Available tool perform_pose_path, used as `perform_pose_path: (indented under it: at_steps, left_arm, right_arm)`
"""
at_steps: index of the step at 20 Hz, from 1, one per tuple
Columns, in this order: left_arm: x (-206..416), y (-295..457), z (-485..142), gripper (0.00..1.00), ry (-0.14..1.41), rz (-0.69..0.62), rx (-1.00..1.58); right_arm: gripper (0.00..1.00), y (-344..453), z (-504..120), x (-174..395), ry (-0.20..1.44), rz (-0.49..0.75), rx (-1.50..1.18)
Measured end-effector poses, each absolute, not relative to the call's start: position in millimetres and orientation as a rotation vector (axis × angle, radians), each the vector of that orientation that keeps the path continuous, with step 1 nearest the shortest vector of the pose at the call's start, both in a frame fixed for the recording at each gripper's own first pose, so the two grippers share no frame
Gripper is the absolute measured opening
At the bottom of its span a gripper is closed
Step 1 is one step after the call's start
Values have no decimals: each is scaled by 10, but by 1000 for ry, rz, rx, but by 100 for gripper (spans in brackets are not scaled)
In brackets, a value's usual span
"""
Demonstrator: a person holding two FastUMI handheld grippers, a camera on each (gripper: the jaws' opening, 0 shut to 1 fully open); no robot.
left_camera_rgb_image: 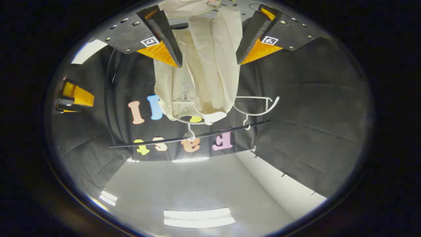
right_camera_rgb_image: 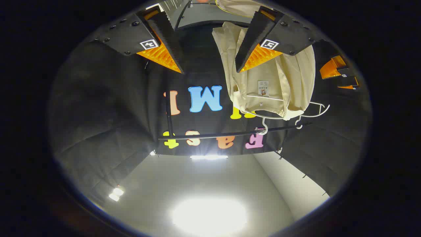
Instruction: Grasp the clothes on the hanger with both hands and then place them into the laundry hamper below.
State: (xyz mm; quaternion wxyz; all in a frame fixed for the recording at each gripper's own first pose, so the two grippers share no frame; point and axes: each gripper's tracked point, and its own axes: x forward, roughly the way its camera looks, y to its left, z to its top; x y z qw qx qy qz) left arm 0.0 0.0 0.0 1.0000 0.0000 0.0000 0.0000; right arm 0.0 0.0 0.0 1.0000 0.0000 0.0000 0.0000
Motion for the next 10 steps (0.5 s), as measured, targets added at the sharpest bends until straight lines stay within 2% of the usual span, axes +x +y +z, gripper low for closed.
perform_pose_path:
  at_steps: [10]
  left_arm:
    - [33, -16, 17, 96, -12, -5, 14]
  right_arm:
    - [94, -60, -64, -4, 7, -9, 9]
